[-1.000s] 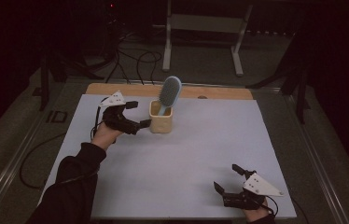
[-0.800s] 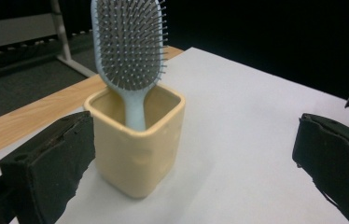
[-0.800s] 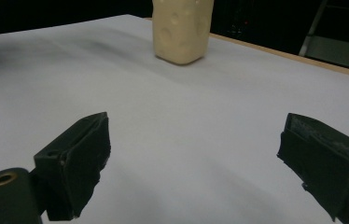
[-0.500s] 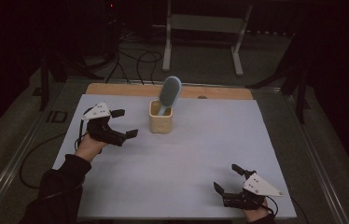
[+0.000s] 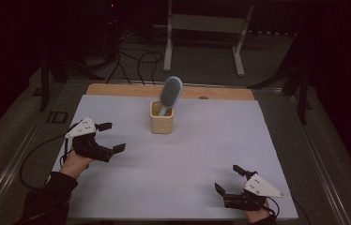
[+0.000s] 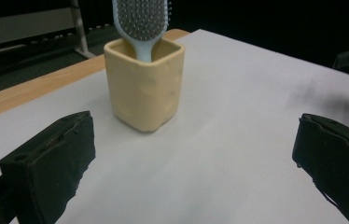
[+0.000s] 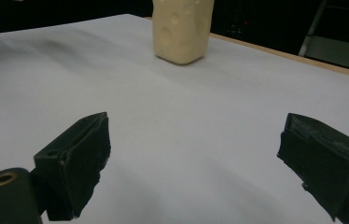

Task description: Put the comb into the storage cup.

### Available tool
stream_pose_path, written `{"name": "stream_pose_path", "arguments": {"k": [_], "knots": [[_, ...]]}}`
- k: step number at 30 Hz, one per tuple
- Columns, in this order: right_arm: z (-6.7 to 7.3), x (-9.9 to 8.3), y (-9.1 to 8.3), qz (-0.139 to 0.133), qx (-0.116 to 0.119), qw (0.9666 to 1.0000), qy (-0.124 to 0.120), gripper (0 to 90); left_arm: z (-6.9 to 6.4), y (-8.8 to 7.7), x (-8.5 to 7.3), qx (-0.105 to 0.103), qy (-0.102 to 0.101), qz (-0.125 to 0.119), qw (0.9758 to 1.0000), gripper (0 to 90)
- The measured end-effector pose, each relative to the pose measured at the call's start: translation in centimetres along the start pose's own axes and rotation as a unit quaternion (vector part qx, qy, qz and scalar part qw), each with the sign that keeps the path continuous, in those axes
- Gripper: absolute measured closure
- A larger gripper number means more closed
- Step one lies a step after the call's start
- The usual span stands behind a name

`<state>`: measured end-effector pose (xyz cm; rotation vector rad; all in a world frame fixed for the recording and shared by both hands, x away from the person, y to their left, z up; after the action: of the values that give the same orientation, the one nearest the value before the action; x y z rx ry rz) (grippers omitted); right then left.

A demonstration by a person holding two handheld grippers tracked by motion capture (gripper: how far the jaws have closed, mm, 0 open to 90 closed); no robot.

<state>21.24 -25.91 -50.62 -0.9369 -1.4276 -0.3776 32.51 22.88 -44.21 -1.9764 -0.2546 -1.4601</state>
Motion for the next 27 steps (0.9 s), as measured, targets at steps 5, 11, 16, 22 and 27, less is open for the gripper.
{"name": "stream_pose_path", "arguments": {"k": [5, 11, 16, 22, 27], "knots": [[0.0, 0.0, 0.0, 0.001, -0.001, 1.0000, 0.000, 8.8, -0.4, -0.9, -1.2, -0.001, -0.005, -0.003, 1.0000, 0.0], [0.0, 0.0, 0.0, 0.000, -0.001, 1.0000, 0.000, 8.8, -0.8, -1.7, -3.1, -0.002, -0.016, -0.004, 0.9999, 0.0], [0.0, 0.0, 0.0, 0.002, 0.000, 1.0000, 0.000, 8.8, -1.1, -2.0, -4.9, 0.000, -0.026, -0.005, 0.9996, 0.0], [0.1, 0.0, 0.1, 0.003, 0.001, 1.0000, 0.000, 8.8, -1.5, -2.7, -6.7, 0.001, -0.035, -0.007, 0.9994, 0.0], [0.0, 0.0, 0.1, 0.003, 0.001, 1.0000, -0.002, 8.8, -1.9, -3.3, -8.1, 0.019, -0.034, 0.004, 0.9992, 0.0]]}}
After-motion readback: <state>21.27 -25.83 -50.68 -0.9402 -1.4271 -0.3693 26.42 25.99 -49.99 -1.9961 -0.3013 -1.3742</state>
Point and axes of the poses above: each handheld gripper's, and its own axes: y roughly forward along the jaws, x roughly out of its top, z roughly to its left, the point moved 1 cm from there along y, roughly forward along the jaws, and after that the axes turned 5 degrees about -y, right-handed, at the moved point
